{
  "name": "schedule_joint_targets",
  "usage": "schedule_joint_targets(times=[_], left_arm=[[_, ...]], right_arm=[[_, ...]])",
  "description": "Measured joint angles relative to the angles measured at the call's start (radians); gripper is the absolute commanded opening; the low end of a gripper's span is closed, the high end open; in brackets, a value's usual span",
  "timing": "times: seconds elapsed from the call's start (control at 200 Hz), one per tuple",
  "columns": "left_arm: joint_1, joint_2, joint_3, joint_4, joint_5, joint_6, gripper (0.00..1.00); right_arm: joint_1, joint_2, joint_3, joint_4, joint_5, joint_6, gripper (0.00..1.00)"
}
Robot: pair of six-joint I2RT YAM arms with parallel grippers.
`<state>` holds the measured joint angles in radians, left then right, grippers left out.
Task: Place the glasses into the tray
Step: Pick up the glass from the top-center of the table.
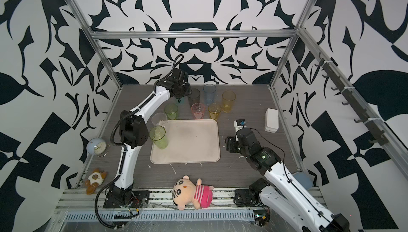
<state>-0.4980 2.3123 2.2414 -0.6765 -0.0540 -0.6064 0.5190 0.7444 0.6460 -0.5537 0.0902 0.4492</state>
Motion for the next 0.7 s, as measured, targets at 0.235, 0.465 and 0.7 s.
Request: schedule_joint_targets(times=[0.235,0.465,0.7], left_arm=[[-0.009,0.035,0.019,-0.009,-0.008,-0.015,0.47],[-0.009,0.055,0.032,-0.022,-0.02,-0.028,0.46],[-0.009,0.06,0.032,-0.033,-0.032,-0.035,0.43]], right_arm=[[0.0,0.0,-0.002,-0.006,0.0,0.0,0.67],[0.0,0.0,-0.002,-0.011,0.0,0.0,0.67],[0.0,0.0,-0.002,-0.012,0.0,0.0,0.67]])
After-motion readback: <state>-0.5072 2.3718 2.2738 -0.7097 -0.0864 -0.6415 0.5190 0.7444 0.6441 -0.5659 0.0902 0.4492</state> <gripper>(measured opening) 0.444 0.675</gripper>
